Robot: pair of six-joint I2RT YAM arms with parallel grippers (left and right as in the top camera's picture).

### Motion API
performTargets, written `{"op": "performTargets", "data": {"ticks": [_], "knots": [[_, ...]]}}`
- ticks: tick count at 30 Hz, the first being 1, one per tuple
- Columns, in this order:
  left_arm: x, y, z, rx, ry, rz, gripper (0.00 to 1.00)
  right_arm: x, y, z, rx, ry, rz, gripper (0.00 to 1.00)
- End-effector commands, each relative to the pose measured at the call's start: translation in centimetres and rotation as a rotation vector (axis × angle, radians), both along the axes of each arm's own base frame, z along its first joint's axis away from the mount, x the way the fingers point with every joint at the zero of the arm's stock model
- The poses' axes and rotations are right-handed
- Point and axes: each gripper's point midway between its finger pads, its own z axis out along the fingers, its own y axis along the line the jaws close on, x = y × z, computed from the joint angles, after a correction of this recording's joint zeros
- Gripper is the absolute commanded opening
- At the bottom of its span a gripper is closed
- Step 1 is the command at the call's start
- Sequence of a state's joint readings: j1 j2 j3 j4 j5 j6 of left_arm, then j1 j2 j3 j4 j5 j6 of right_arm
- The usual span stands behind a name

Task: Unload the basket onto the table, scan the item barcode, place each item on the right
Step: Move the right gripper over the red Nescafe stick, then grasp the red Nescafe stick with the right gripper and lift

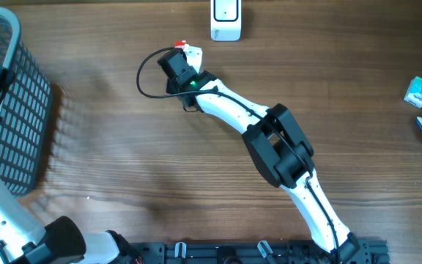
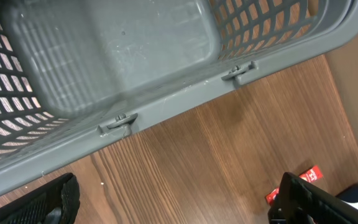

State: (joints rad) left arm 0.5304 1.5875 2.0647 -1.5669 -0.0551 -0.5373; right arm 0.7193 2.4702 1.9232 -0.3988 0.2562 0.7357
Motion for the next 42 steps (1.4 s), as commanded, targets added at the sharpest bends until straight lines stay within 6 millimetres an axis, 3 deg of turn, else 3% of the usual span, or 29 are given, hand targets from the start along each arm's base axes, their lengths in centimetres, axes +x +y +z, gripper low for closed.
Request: {"op": "performTargets", "data": {"ticks": [1, 5, 8, 11, 17, 21, 25, 31, 33, 36, 42], "knots": [[0.0, 0.3, 0.0, 0.002, -0.002, 0.016, 1.0, -0.8, -1.8, -2.8, -0.132, 0.037, 0.02, 0.04], [0.0, 0.3, 0.0, 0.002, -0.002, 0.016, 1.0, -1.8, -3.0, -3.3, -0.185, 0.086, 0.03, 0.04], [0.0, 0.3, 0.0, 0.002, -0.002, 0.016, 1.0, -2.1, -3.7, -2.4, -0.185, 0.118, 0.03, 0.04], [0.0, 0.3, 0.0, 0.002, -0.002, 0.016, 1.0, -2.1, -4.3, -0.3, -0.146, 0.138, 0.033, 0.04], [0.0, 0.3, 0.0, 0.002, -0.002, 0.016, 1.0, -2.7, -5.4, 7.0, 0.027, 0.207, 0.203, 0.04], [0.0, 0.3, 0.0, 0.002, -0.002, 0.016, 1.0, -3.9, -9.1, 10.2, 0.096, 0.293, 0.26, 0.04], [0.0, 0.3, 0.0, 0.002, -0.002, 0.016, 1.0, -5.8, -11.6, 11.5, 0.226, 0.4, 0.411, 0.04], [0.0, 0.3, 0.0, 0.002, -0.002, 0.016, 1.0, -8.3, -15.2, 11.8, 0.458, 0.514, 0.536, 0.04], [0.0, 0.3, 0.0, 0.002, -0.002, 0.016, 1.0, -8.9, -17.0, 10.4, 0.48, 0.557, 0.508, 0.04], [0.0, 0.3, 0.0, 0.002, -0.001, 0.016, 1.0, -11.3, -19.3, 6.8, 0.537, 0.649, 0.463, 0.04], [0.0, 0.3, 0.0, 0.002, -0.002, 0.016, 1.0, -14.8, -20.1, 4.0, 0.721, 0.738, 0.41, 0.04]]}}
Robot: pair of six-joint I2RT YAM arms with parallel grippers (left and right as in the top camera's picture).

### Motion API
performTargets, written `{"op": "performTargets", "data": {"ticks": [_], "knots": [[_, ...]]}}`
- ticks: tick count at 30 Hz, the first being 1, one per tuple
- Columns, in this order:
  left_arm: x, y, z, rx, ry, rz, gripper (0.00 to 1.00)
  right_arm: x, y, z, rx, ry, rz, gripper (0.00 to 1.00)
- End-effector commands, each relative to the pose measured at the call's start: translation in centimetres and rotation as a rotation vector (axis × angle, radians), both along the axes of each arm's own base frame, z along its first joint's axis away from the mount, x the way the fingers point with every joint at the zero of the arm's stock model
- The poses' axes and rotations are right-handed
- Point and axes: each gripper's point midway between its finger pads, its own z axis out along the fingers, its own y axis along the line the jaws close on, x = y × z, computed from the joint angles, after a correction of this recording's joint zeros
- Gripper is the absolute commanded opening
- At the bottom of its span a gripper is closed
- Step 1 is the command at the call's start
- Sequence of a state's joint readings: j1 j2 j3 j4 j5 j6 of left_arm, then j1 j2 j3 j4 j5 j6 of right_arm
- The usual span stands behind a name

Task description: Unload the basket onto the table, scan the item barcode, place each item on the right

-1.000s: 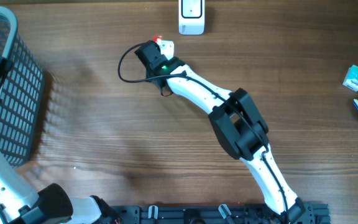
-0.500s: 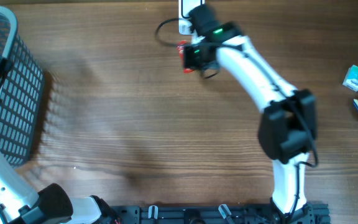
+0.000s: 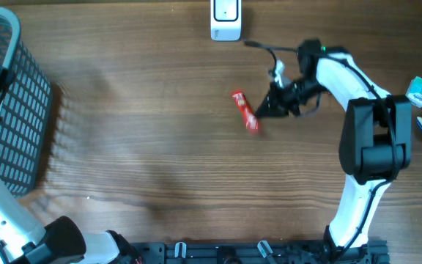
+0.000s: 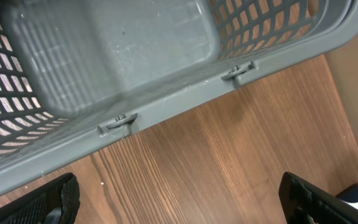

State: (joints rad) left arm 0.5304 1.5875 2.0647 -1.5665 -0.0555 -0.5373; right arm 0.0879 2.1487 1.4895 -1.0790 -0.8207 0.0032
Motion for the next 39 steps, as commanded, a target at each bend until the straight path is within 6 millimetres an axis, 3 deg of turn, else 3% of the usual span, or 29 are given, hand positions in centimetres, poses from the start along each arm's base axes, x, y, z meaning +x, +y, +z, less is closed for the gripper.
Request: {"op": "performTargets", "data": {"ticks": [1, 4, 8, 12, 13, 15, 16, 17, 20, 26, 28, 32, 39], "knots": [[0.0, 0.3, 0.0, 0.002, -0.001, 0.016, 1.0, -1.8, 0.9, 0.2, 0.168, 0.059, -0.029, 0.04], [0.0, 0.3, 0.0, 0.002, -0.001, 0.016, 1.0, -2.8, 0.6, -0.1, 0.206, 0.107, -0.063, 0.04], [0.0, 0.3, 0.0, 0.002, -0.001, 0.016, 1.0, -2.0, -0.7, -0.7, 0.156, 0.071, -0.076, 0.05], [0.0, 0.3, 0.0, 0.002, -0.001, 0.016, 1.0, -0.5, -3.8, -0.8, -0.129, 0.023, -0.089, 0.16], [0.0, 0.3, 0.0, 0.002, -0.001, 0.016, 1.0, 0.0, -4.5, -0.3, -0.199, -0.01, -0.093, 0.21], [0.0, 0.3, 0.0, 0.002, -0.001, 0.016, 1.0, 1.1, -4.9, 1.7, -0.304, -0.109, -0.083, 0.41], [0.0, 0.3, 0.0, 0.002, -0.001, 0.016, 1.0, 1.5, -4.5, 2.9, -0.327, -0.166, -0.066, 0.61], [0.0, 0.3, 0.0, 0.002, -0.001, 0.016, 1.0, 1.9, -4.1, 3.8, -0.35, -0.221, -0.05, 0.73], [0.0, 0.3, 0.0, 0.002, -0.001, 0.016, 1.0, 2.7, -2.1, 5.4, -0.447, -0.381, 0.016, 0.9], [0.0, 0.3, 0.0, 0.002, -0.001, 0.016, 1.0, 2.6, 1.3, 2.4, -0.812, -0.522, 0.095, 0.91], [0.0, 0.3, 0.0, 0.002, -0.001, 0.016, 1.0, 2.4, 2.1, 1.4, -0.911, -0.564, 0.143, 0.86], [0.0, 0.3, 0.0, 0.002, -0.001, 0.016, 1.0, 1.5, 2.8, -1.5, -1.091, -0.6, 0.237, 0.68], [0.0, 0.3, 0.0, 0.002, -0.001, 0.016, 1.0, 0.9, 2.3, -4.7, -1.16, -0.559, 0.313, 0.65]]}}
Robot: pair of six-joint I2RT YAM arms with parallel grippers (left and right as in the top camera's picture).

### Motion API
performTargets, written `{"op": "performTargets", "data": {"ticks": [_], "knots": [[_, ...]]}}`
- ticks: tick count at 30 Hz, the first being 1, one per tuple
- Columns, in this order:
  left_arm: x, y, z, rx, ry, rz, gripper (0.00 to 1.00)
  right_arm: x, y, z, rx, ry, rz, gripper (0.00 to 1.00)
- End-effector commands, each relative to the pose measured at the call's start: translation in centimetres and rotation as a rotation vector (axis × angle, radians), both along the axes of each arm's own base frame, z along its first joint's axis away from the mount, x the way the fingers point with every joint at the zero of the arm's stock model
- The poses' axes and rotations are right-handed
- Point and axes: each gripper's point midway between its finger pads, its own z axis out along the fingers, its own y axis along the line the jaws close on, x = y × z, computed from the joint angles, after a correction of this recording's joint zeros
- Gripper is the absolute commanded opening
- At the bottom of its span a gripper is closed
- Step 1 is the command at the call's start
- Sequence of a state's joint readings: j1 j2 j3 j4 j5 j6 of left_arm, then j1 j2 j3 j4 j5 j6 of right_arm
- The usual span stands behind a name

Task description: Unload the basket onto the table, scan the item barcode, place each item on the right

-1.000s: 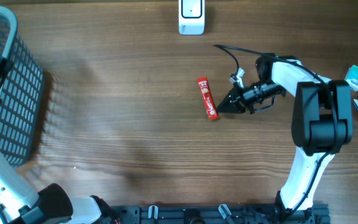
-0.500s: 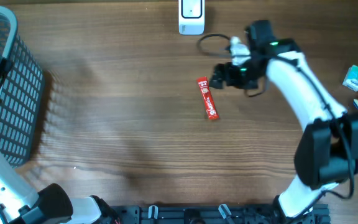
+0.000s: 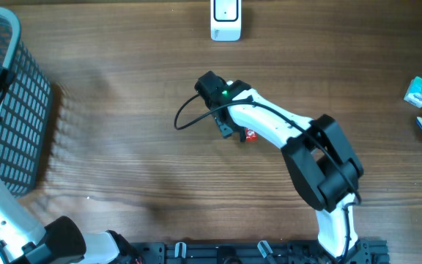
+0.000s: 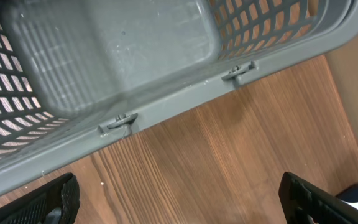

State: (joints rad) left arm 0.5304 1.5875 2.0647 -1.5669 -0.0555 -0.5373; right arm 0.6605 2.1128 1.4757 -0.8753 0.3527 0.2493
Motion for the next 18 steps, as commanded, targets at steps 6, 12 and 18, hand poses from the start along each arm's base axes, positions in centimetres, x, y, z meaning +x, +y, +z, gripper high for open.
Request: {"op": "performTargets", "data": {"ticks": [6, 12, 18], "knots": [[0.0, 0.3, 0.0, 0.002, -0.002, 0.016, 1.0, 0.6, -1.9, -2.5, -0.111, -0.008, 0.001, 0.51], [0.0, 0.3, 0.0, 0.002, -0.002, 0.017, 1.0, 0.8, -2.7, -5.2, -0.099, 0.048, -0.01, 0.34], [0.0, 0.3, 0.0, 0.002, -0.002, 0.016, 1.0, 0.5, -3.6, -6.6, -0.062, 0.108, -0.048, 0.04]]}}
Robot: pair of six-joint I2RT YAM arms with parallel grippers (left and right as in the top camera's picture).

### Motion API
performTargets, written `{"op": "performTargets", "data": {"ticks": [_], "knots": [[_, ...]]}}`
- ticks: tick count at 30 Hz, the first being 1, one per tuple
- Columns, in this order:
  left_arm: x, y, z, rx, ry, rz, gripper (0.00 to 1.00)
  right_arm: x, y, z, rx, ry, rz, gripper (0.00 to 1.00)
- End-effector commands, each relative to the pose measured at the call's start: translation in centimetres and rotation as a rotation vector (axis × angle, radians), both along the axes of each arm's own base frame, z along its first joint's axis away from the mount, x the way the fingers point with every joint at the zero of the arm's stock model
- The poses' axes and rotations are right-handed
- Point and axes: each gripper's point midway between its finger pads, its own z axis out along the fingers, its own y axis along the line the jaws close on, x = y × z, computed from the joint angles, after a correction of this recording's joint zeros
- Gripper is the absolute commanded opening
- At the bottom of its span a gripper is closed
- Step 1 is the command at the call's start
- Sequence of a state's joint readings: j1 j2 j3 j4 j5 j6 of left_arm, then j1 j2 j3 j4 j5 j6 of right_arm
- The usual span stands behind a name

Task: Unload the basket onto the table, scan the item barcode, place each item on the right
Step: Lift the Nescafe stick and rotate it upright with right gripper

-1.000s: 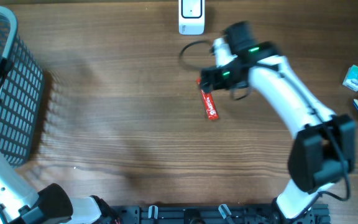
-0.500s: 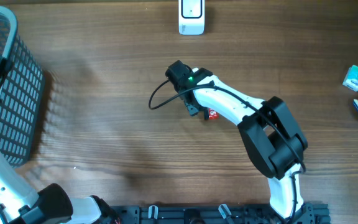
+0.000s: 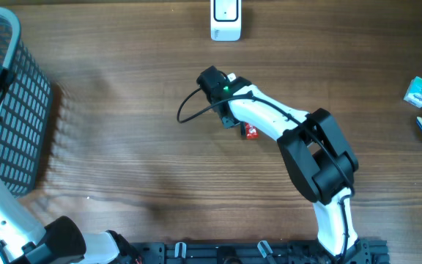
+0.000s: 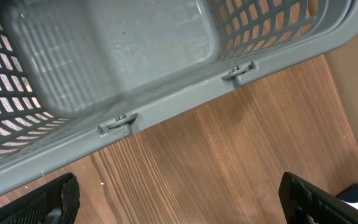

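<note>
A small red packet (image 3: 251,132) lies on the wooden table (image 3: 123,161), only one end showing from under my right forearm. My right gripper (image 3: 232,121) is folded back under that forearm right beside the packet; its fingers are hidden, so its state cannot be read. The white barcode scanner (image 3: 226,20) stands at the far edge of the table. My left gripper (image 4: 179,208) hangs open over bare wood beside the grey basket (image 4: 104,62), with nothing between its black fingers (image 4: 58,199).
The grey mesh basket (image 3: 6,103) stands at the left edge with my left arm over it. Several colourful packets lie at the right edge. A black cable (image 3: 189,110) loops off my right wrist.
My right wrist has shifted slightly toward the far edge of the table. The red packet's visible end stays in nearly the same spot under the forearm. The left gripper has not moved.
First my right gripper was at the far left of the centre with a red and white packet at its tip. Then the packet lay bare mid-table with the gripper just to its right. After that the arm lay over the packet, and it still does.
</note>
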State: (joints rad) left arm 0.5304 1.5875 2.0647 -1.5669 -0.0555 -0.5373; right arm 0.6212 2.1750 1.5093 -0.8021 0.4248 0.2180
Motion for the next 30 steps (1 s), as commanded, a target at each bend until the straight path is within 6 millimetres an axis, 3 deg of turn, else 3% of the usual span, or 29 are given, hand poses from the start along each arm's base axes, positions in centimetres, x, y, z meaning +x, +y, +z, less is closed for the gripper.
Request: {"op": "performTargets", "data": {"ticks": [1, 6, 10, 14, 17, 21, 30], "knots": [[0.0, 0.3, 0.0, 0.002, -0.002, 0.017, 1.0, -2.7, -2.4, -5.7, -0.002, 0.189, -0.042, 0.04], [0.0, 0.3, 0.0, 0.002, -0.002, 0.016, 1.0, -3.0, -1.8, -5.5, 0.096, 0.245, -0.072, 0.04], [0.0, 0.3, 0.0, 0.002, -0.002, 0.016, 1.0, -2.6, -0.8, -3.1, 0.248, 0.276, -0.098, 0.04], [0.0, 0.3, 0.0, 0.002, -0.002, 0.016, 1.0, -1.8, 1.3, 1.2, 0.511, 0.289, -0.064, 0.04], [0.0, 0.3, 0.0, 0.002, -0.001, 0.016, 1.0, -1.0, 2.3, 6.5, 0.797, 0.294, 0.002, 0.04], [0.0, 0.3, 0.0, 0.002, -0.002, 0.016, 1.0, -0.8, 2.1, 10.8, 1.121, 0.33, 0.079, 0.04], [0.0, 0.3, 0.0, 0.002, -0.002, 0.016, 1.0, -0.7, -1.6, 14.7, 1.62, 0.319, 0.122, 0.04]]}}
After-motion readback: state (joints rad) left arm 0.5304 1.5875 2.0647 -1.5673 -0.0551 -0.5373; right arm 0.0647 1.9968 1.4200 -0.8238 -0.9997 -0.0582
